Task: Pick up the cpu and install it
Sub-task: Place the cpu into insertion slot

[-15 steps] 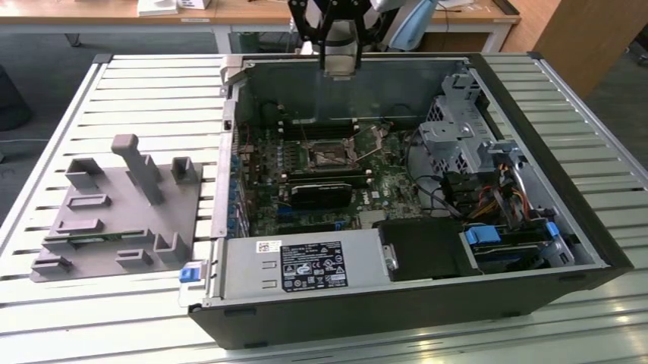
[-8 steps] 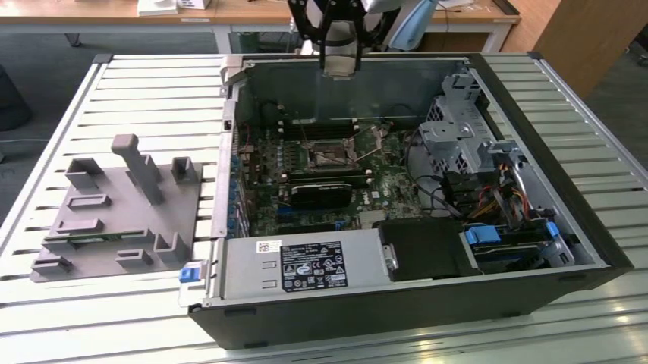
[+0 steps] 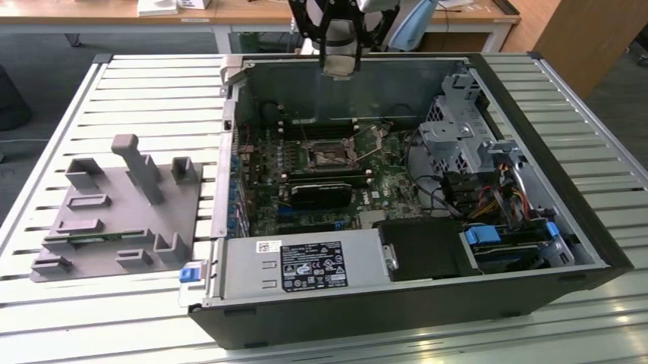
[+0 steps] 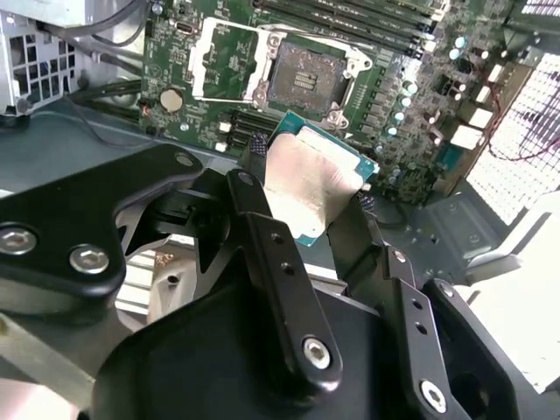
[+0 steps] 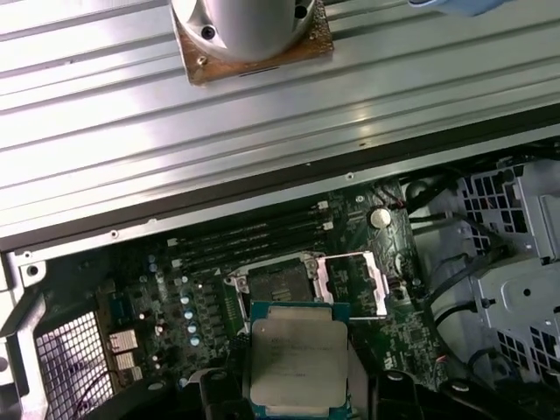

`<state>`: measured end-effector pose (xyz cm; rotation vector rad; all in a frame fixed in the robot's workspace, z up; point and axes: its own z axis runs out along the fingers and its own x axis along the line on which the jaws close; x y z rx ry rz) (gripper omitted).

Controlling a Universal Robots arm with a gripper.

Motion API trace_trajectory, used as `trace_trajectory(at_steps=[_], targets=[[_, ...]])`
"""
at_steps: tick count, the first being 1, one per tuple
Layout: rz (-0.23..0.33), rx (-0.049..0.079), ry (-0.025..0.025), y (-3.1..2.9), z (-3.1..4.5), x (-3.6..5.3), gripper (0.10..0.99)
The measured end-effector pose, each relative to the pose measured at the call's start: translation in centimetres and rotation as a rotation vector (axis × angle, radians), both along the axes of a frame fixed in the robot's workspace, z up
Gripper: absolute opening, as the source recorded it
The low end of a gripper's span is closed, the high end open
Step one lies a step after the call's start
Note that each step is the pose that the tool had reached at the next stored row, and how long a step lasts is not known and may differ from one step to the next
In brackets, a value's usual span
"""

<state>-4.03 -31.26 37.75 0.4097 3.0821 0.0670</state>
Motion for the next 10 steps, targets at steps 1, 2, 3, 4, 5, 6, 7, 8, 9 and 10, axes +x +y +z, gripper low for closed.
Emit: trace_trajectory(at_steps=[1,2,3,4,5,6,7,8,9,10], targets=[[-0.005,0.000,-0.0001,0.00,-0.01,0.00,0.533],[-0.012,0.000,-0.0002,0.01,-0.01,0.00,0.533],[-0.022,0.000,-0.0002,0.01,-0.02,0.00,0.533],[-0.036,0.000,-0.0001,0.01,-0.03,0.00,0.533],[-0.057,0.000,-0.0001,0.01,-0.04,0.00,0.533],[-0.075,0.000,-0.0001,0.01,-0.04,0.00,0.533],[-0.092,0.000,-0.0001,0.01,-0.05,0.00,0.533],[-0.108,0.000,-0.0001,0.01,-0.06,0.00,0.533],[-0.126,0.000,-0.0002,0.01,-0.08,0.00,0.533],[-0.142,0.000,-0.0001,0.01,-0.07,0.00,0.533]])
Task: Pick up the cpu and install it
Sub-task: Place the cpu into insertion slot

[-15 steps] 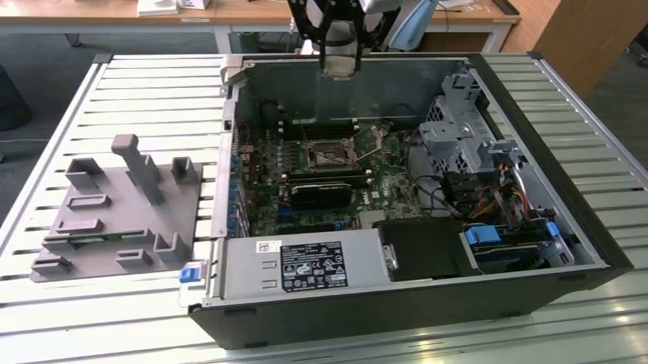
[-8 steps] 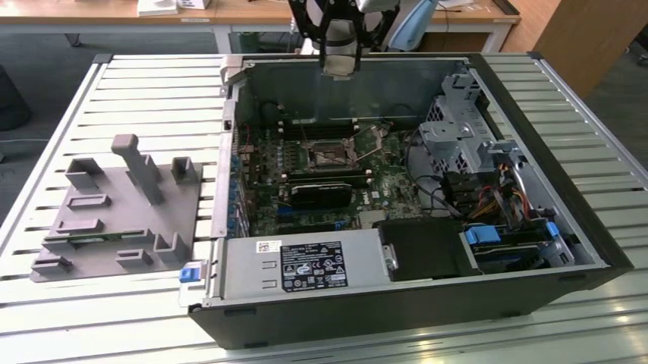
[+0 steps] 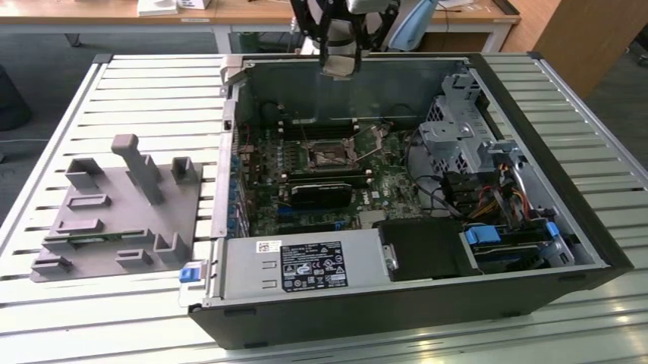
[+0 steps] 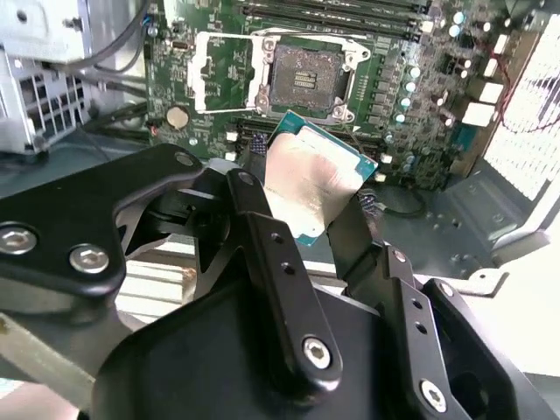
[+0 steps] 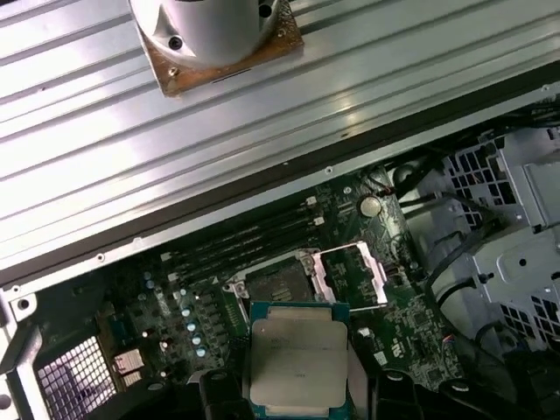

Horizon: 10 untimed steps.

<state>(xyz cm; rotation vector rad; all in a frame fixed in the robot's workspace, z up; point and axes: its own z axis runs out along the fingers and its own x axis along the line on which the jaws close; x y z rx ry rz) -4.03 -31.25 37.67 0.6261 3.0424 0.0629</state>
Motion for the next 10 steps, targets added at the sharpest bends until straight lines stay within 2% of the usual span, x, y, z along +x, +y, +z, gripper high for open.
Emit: trace_trajectory(at_steps=[4,10], targets=[[-0.055,0.000,0.0000,0.00,-0.02,0.00,0.533],[-0.107,0.000,0.0000,0.00,-0.04,0.00,0.533]])
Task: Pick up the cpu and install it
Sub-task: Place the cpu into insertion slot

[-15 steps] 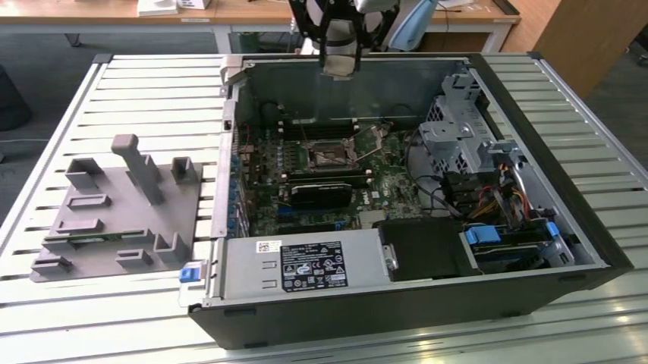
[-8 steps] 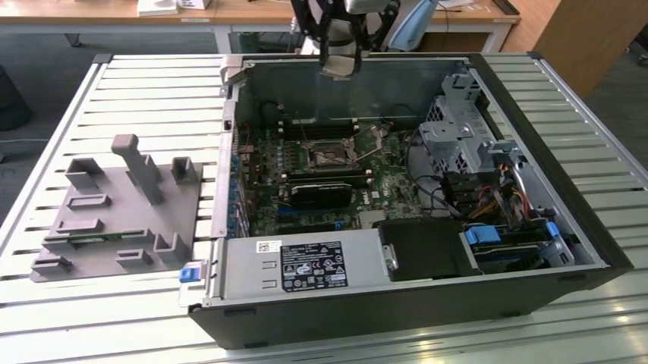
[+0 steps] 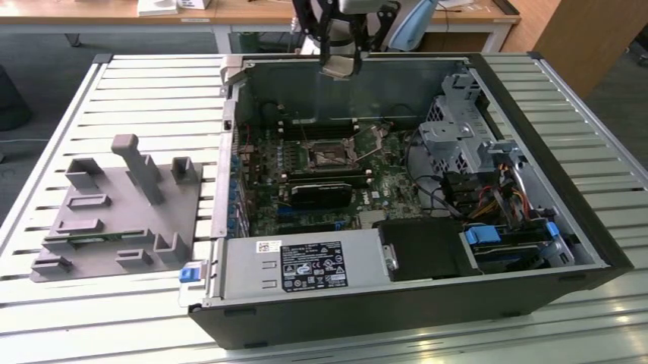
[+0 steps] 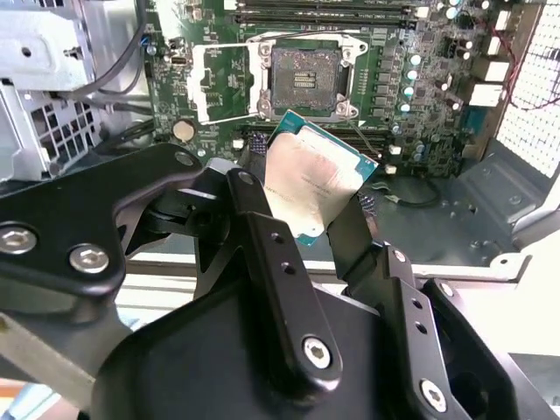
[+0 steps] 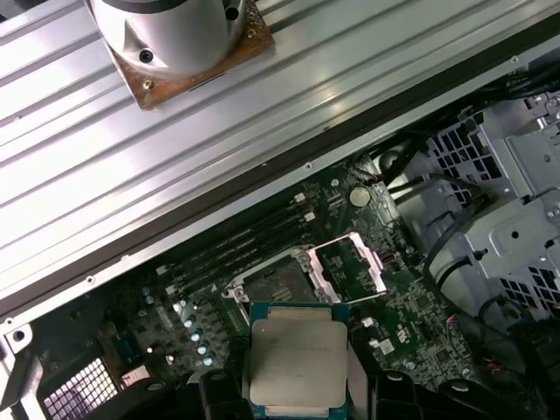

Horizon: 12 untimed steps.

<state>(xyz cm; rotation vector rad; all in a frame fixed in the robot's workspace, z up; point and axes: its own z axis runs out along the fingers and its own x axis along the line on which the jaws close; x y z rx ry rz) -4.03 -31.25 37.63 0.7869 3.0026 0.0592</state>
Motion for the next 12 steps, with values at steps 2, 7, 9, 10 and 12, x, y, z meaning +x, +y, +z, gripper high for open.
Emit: trace_trajectory(at_steps=[2,7,9,10,12], targets=[[-0.016,0.000,0.0000,0.00,-0.01,0.00,0.533],[-0.080,0.000,0.0000,0.00,-0.02,0.00,0.533],[-0.113,0.000,0.0000,0.00,-0.03,0.00,0.533],[-0.127,0.000,0.0000,0.00,-0.03,0.00,0.533],[-0.155,0.000,0.0000,0.00,-0.04,0.00,0.533]])
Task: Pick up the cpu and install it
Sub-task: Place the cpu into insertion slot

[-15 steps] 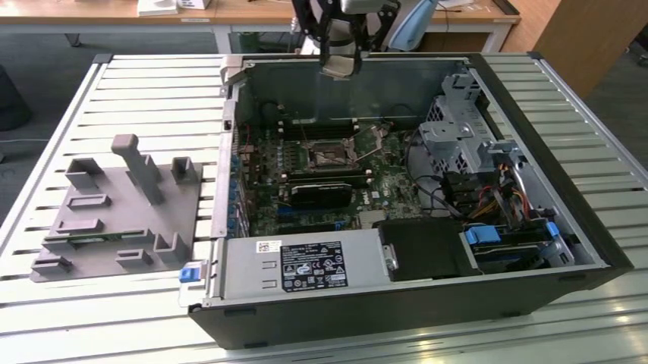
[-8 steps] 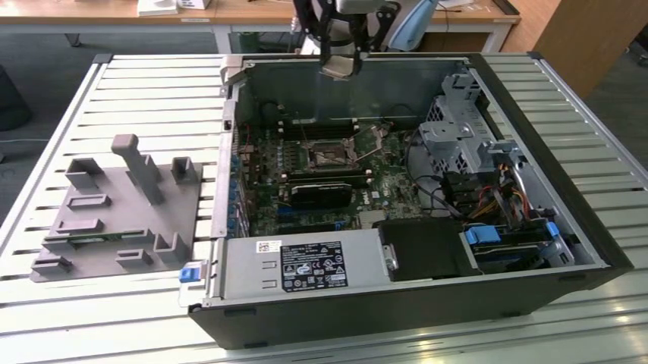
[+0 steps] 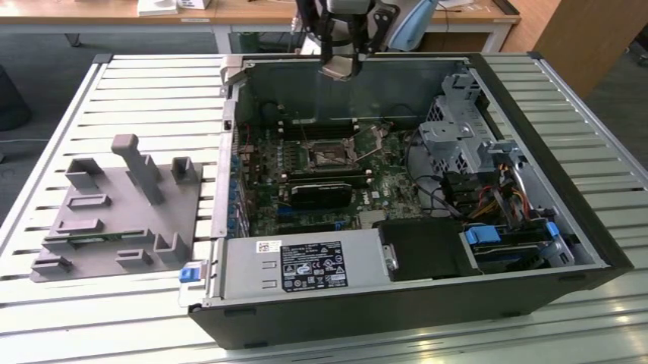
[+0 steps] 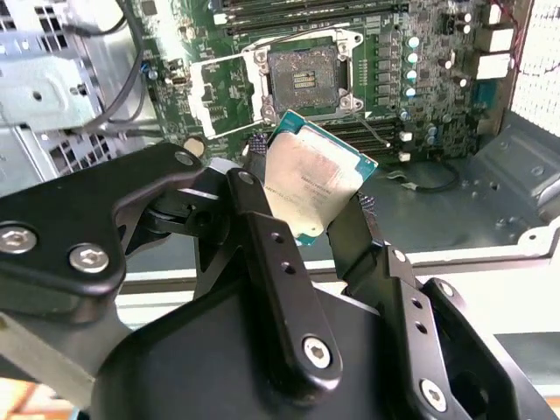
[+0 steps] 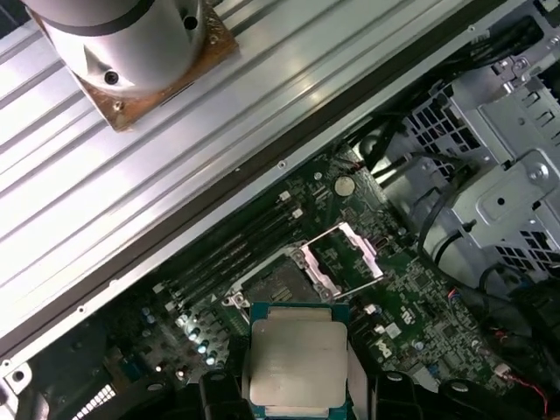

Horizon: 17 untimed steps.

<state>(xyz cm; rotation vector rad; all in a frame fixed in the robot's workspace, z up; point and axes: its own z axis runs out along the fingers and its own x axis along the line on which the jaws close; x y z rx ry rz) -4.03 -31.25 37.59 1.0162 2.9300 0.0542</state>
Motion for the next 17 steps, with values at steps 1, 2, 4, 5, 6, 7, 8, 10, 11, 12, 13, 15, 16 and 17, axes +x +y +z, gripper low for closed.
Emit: trace_trajectory(at_steps=[1,2,4,5,6,7,8,10,11,12,13,15,16,17], targets=[[-0.014,0.000,0.0000,0.00,0.00,0.00,0.533],[-0.028,0.000,0.0000,0.00,-0.01,0.00,0.533],[-0.057,0.000,0.0000,0.00,-0.02,0.00,0.533],[-0.071,0.000,0.0000,0.00,-0.03,0.00,0.533],[-0.099,0.000,0.0000,0.00,-0.04,0.00,0.533],[-0.114,0.000,0.0000,0.00,-0.04,0.00,0.533],[-0.128,0.000,0.0000,0.00,-0.05,0.00,0.533],[-0.158,0.000,0.0000,0.00,-0.06,0.00,0.533],[-0.172,0.000,0.0001,0.00,-0.06,0.00,0.533],[-0.186,0.000,0.0000,0.00,-0.07,0.00,0.533],[-0.200,0.000,0.0000,0.00,-0.07,0.00,0.533],[-0.229,0.000,0.0000,0.00,-0.08,0.00,0.533],[-0.243,0.000,0.0000,0.00,-0.09,0.00,0.533],[-0.259,0.000,0.0000,0.00,-0.09,0.00,0.533]])
